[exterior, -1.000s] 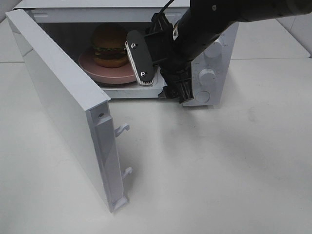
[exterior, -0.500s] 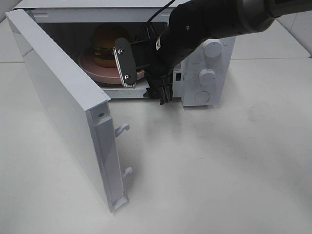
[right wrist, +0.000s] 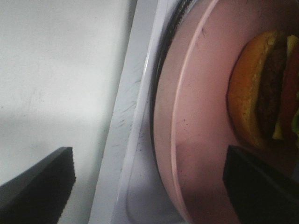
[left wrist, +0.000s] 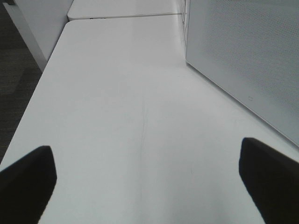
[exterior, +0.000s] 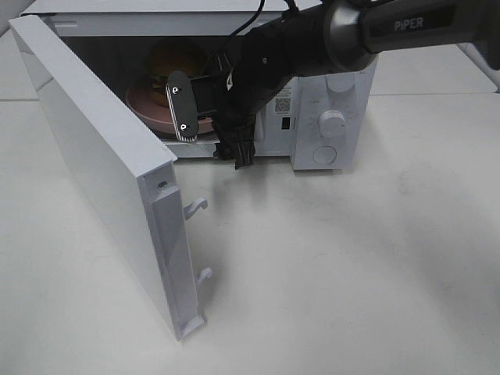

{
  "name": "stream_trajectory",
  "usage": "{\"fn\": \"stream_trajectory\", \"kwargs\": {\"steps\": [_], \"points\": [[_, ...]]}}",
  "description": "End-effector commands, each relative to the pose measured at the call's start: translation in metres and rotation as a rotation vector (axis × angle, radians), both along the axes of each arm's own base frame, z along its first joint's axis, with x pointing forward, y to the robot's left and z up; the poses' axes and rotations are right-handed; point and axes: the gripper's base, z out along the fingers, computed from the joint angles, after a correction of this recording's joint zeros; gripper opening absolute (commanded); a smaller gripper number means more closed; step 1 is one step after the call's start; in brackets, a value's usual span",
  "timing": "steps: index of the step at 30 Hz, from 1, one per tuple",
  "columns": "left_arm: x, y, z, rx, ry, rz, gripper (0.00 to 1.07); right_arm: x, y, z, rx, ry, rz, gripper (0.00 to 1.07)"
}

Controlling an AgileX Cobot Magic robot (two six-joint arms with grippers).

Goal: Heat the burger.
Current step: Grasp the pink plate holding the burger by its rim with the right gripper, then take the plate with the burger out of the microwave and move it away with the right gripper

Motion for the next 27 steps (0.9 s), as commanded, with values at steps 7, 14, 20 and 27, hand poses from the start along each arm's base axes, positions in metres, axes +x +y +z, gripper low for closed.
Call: {"fn": "stream_trajectory", "kwargs": {"steps": [7, 14, 20, 27], "points": [[0.000, 0.000, 0.001, -0.004, -0.015, 0.005, 1.00, 0.022, 0.017, -0.005, 0.015, 0.003, -0.019, 0.81], [0.000, 0.000, 0.001, -0.004, -0.015, 0.005, 1.00, 0.027, 0.018, -0.016, 0.004, 0.010, -0.019, 0.68], [0.000, 0.000, 0.001, -0.004, -0.015, 0.005, 1.00, 0.027, 0.018, -0.020, -0.006, 0.019, -0.016, 0.10], [0.000, 0.000, 0.001, -0.004, -0.015, 0.005, 1.00, 0.027, 0.018, -0.019, -0.007, 0.013, -0.014, 0.00]]}}
